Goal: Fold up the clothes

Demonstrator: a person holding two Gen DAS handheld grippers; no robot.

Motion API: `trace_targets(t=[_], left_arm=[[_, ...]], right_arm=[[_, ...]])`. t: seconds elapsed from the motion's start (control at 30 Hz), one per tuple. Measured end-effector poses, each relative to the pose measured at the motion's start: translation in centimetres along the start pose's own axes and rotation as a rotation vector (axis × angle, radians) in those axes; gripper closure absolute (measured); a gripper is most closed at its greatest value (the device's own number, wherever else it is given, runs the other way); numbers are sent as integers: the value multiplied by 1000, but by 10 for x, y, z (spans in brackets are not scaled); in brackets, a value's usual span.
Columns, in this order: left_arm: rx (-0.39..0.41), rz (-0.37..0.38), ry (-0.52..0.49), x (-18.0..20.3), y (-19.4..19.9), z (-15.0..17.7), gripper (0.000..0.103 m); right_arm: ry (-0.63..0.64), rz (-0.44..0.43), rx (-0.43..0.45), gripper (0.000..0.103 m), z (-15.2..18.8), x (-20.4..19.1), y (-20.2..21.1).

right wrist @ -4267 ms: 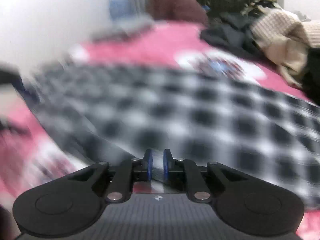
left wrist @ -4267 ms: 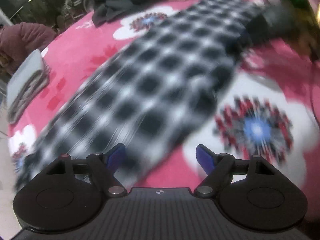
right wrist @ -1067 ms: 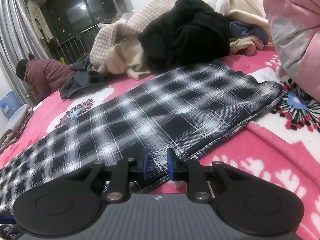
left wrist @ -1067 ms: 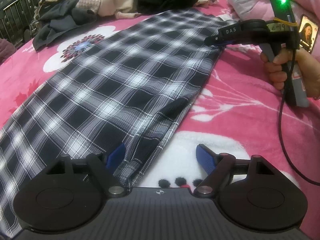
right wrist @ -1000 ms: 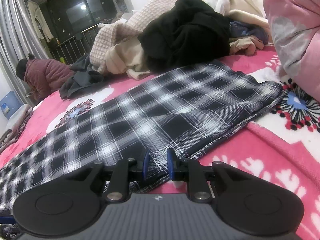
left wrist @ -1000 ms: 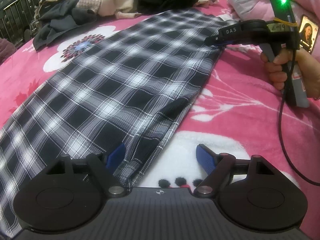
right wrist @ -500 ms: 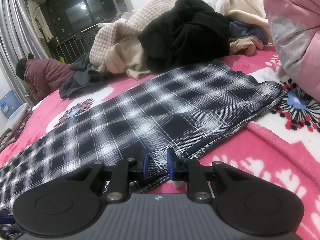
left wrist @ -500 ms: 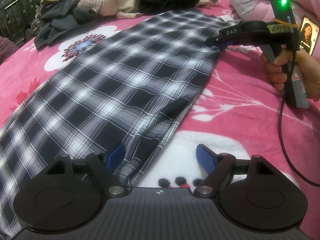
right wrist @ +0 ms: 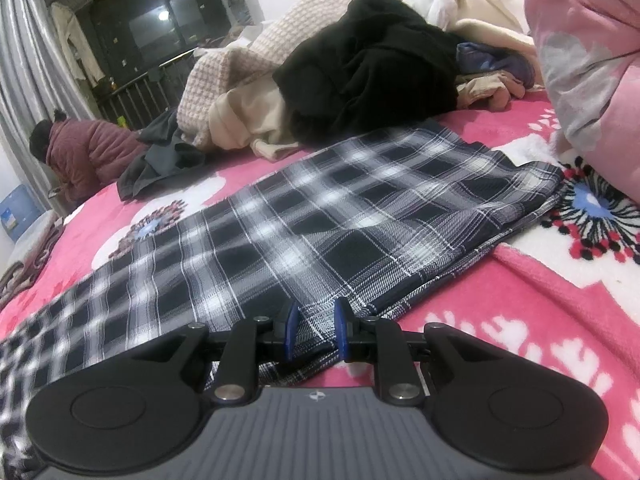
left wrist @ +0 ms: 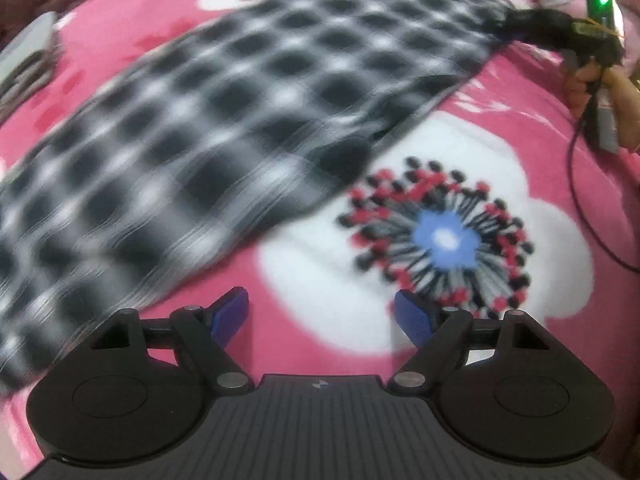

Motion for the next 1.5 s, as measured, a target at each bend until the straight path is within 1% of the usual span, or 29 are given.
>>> trace_targets(t=[0.07,0.13,0.17,0.23,0.3,0.37,0.4,0.43,0.5,0.53,0.57,0.6,0.67,0.7,0.73,0.8,0.87,0.9,0.93,1.0,1.03,1.1,1.2,1.23,1.27,1.33,1.4,1.43,1.5], left_arm=[[61,25,35,0,6,-14,22],[122,71,67,5,6,-36,22],[142,89,77,10,3,-47,22],[169,95,83,20,-6,-65,22],[165,88,84,27,-20,-77,22],[144,87,95,29,-34,-82,22],[137,85,99,29,-39,-83,22],[133,86,107,27,-41,-83,22],[127,97,128,22,-42,-80,22],[126,107,136,18,-41,-78,22],[125,112,139,16,-41,-76,22],[123,111,134,15,-42,-75,22],[121,108,122,13,-46,-74,22],[121,112,120,13,-47,-74,21],[123,117,120,13,-47,-74,21],[126,126,122,12,-47,-73,21],[127,135,125,12,-47,-71,21],[127,137,124,11,-48,-70,21],[127,137,120,11,-48,-70,21],[128,138,116,10,-48,-70,21],[127,140,116,9,-47,-70,21],[123,141,116,6,-45,-67,21],[88,129,103,-3,-38,-57,21],[74,121,95,-6,-34,-53,21],[58,106,90,-12,-29,-50,21],[21,59,82,-31,-16,-46,21],[-8,8,87,-51,-2,-41,21],[-12,-25,106,-65,6,-38,21],[-15,-81,164,-93,22,-31,20]], right_arm=[[17,5,35,82,-8,-3,8],[15,-16,88,82,-23,-5,18],[17,-25,111,82,-30,-5,22],[41,-29,118,82,-44,-2,20],[85,-37,84,80,-56,5,5],[150,-86,3,80,-62,11,-20],[178,-111,-54,84,-63,18,-34],[191,-96,-91,84,-64,31,-45],[207,4,-124,86,-73,71,-64],[189,15,-109,91,-82,87,-66],[173,58,-106,91,-94,104,-70],[192,110,-105,91,-104,114,-73],[220,180,-107,86,-123,123,-77],[218,163,-113,85,-129,119,-77],[229,122,-110,85,-132,108,-74],[266,-2,-112,84,-131,75,-70],[283,-119,-157,84,-121,44,-80],[284,-145,-184,85,-118,35,-92],[283,-147,-210,85,-115,31,-107],[271,-92,-250,85,-117,39,-144],[252,-59,-238,87,-125,48,-157],[205,41,-171,88,-150,71,-173],[108,203,-111,87,-172,103,-169],[103,224,-103,84,-175,106,-162],[101,222,-98,82,-176,102,-153],[123,180,-103,82,-175,83,-132],[190,143,-119,82,-171,50,-112],[211,112,-127,82,-169,29,-106],[253,9,-144,82,-160,-20,-93]])
Point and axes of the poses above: each gripper's, at about its wrist camera, not at the fingertips, and y roughly against the way its jaws point, x to its right, z to its underside, the point moved 7 cm from there along -y, roughly the way its jaws point, and after that the axes turned 12 degrees about -z, right-handed, at the moved point
